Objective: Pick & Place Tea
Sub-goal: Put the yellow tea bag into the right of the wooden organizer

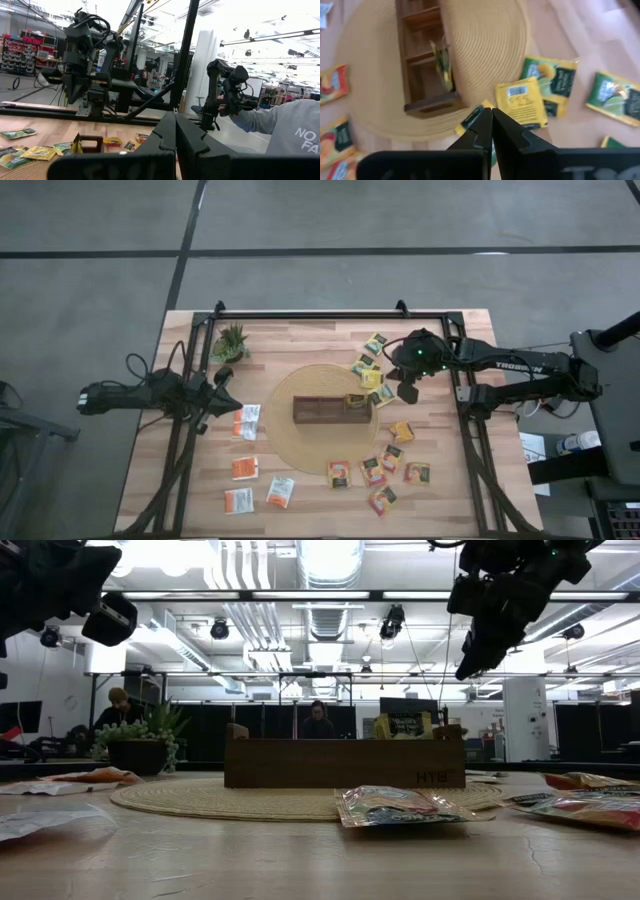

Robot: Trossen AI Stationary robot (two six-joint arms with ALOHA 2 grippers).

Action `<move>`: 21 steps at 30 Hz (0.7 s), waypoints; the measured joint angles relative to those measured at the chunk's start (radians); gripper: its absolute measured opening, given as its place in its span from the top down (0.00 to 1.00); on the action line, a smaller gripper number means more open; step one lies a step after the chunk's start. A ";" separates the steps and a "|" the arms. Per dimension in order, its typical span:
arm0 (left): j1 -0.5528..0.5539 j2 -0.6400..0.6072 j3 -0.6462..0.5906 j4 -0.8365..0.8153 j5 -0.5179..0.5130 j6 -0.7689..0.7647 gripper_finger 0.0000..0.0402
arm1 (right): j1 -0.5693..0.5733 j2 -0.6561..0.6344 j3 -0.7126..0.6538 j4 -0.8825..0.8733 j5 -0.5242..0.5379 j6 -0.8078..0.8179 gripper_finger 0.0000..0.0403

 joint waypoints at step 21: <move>0.000 0.000 0.000 0.000 0.000 0.000 1.00 | 0.020 0.275 -0.001 -0.048 -0.052 -0.135 0.62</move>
